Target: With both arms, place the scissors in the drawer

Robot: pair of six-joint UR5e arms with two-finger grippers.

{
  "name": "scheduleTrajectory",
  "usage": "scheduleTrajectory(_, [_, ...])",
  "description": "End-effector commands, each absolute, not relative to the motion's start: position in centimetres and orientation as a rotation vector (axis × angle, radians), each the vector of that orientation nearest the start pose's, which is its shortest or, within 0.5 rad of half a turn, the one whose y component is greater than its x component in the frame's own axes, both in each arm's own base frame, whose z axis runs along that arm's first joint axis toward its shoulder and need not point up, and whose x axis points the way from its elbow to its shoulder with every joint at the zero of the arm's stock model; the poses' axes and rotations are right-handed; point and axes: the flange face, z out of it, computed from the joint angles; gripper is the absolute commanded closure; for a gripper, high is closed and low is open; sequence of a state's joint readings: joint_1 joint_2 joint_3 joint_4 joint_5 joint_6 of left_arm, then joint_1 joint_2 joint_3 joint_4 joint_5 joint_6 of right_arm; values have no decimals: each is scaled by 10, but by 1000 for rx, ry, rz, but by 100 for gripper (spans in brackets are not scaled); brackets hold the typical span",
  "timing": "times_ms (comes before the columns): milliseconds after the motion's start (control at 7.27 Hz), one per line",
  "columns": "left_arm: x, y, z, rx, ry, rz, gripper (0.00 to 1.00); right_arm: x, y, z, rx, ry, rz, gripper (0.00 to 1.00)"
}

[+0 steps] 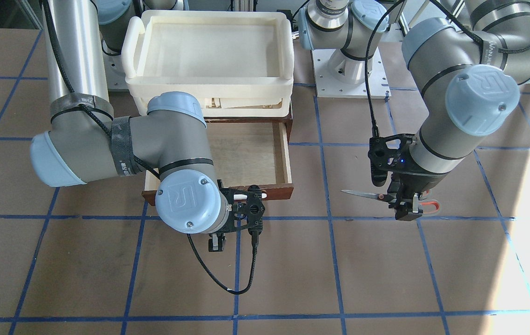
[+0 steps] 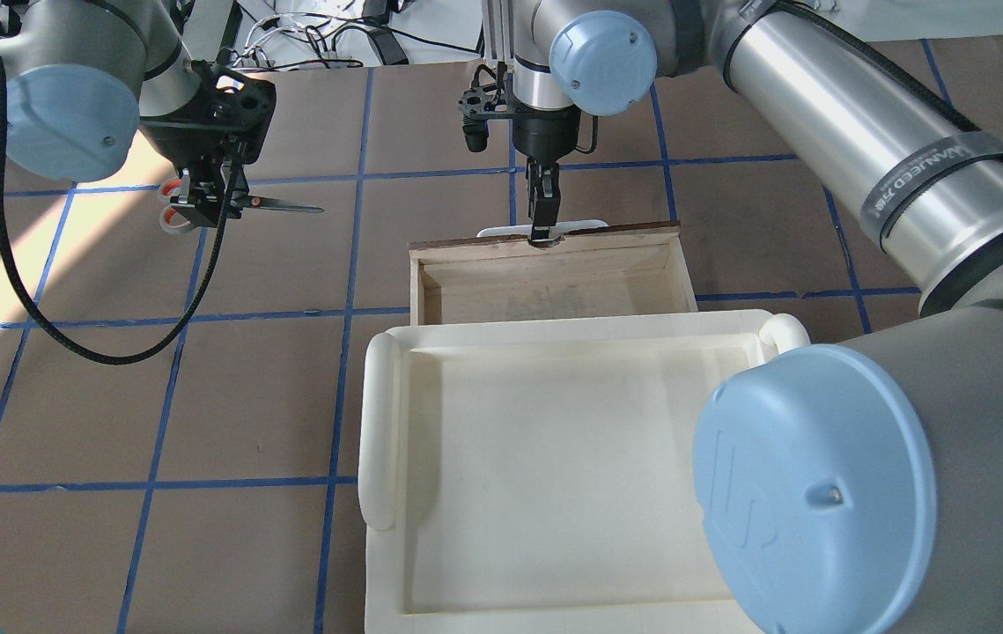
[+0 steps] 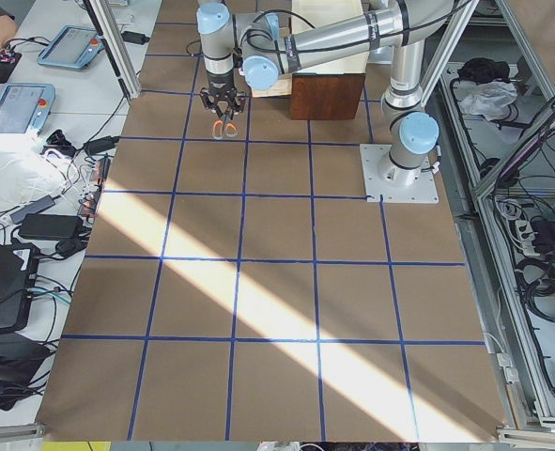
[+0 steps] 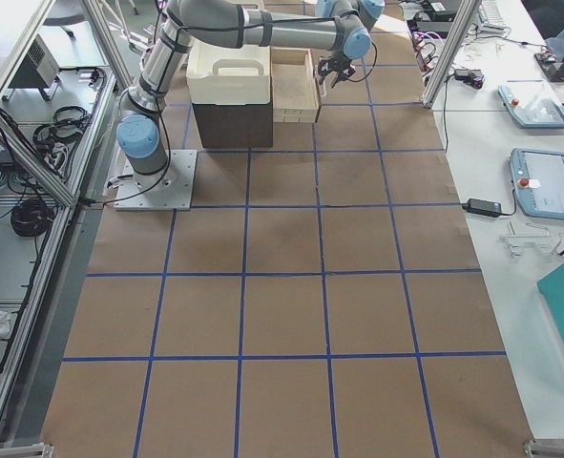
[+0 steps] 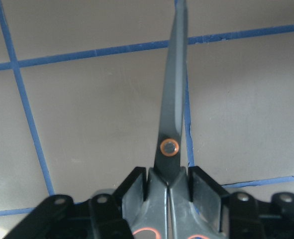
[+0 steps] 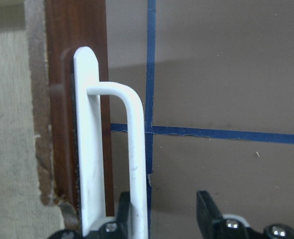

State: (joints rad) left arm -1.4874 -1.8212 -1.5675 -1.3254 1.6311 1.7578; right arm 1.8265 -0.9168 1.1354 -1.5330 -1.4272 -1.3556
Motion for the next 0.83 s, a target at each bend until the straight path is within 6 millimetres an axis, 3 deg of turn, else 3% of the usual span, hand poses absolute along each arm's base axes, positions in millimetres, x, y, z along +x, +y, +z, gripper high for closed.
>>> scheduleTrajectory(0, [-100,-587,382,-2364,-2123,-72,100,322,-650,316,-1990,2119,164,2])
scheduleTrajectory(138, [-109,-584,384,-2381,-2109,-68,100,318,-651,343,-1958,2213,81,0])
scheduleTrajectory(413, [-145,-572,389,-2353,-2139,-65,100,274,-648,407,-1859,2376,-60,0])
scheduleTrajectory(550, [-172,-564,389,-2342,-2158,-61,100,254,-633,422,-1750,2524,-32,0])
scheduleTrajectory(688, [-203,-552,391,-2326,-2180,-51,100,234,-619,426,-1532,2653,-17,0])
